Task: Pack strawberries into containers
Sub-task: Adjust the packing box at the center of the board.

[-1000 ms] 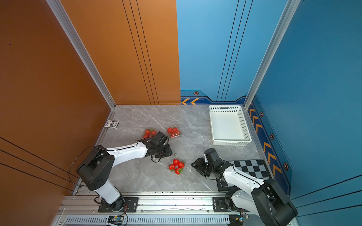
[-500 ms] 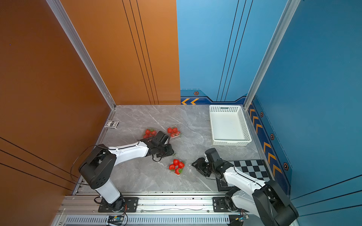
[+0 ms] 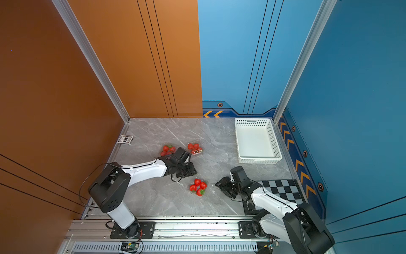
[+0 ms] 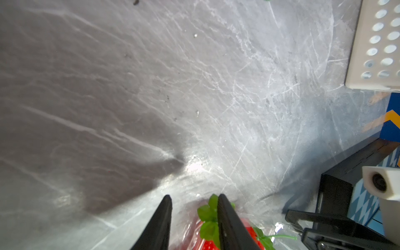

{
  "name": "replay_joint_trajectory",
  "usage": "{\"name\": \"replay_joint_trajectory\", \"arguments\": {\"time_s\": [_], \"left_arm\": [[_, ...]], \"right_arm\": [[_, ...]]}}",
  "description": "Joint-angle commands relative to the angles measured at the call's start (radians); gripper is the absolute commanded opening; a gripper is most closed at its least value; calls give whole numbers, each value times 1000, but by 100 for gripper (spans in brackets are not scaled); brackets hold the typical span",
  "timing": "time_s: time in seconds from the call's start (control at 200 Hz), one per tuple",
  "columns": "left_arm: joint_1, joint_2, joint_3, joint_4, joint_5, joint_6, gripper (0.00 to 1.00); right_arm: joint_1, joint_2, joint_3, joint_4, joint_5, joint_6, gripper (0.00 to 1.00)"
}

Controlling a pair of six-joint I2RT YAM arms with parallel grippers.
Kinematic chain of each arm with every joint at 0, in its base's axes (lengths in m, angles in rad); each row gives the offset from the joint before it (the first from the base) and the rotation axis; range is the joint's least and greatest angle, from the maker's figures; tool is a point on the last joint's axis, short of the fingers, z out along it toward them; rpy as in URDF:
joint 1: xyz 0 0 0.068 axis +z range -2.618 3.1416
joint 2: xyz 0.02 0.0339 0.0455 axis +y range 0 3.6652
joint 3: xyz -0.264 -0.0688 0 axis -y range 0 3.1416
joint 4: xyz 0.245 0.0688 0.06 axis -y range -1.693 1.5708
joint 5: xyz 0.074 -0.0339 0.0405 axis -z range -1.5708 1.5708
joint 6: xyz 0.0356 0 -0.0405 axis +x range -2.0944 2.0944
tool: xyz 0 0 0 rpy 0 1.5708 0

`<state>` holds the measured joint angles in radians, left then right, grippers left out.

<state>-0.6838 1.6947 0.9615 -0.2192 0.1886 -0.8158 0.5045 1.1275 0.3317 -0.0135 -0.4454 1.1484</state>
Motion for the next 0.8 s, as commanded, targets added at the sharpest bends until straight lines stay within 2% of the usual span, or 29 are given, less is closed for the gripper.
{"name": "replay_joint_trajectory", "arguments": {"time_s": [0.0,0.651,0.796], "left_arm": [[-16,-41,-5,-34,17,17,38],[-65,-77,-32,-71,11,0,37],[-69,-138,-40,-94,-6,-1,37]], "right_arm": [[-7,3,-7,23,-7,-21,51],[-68,32,20,3,-38,-74,52],[-76,37,21,3,-46,-82,52]]}}
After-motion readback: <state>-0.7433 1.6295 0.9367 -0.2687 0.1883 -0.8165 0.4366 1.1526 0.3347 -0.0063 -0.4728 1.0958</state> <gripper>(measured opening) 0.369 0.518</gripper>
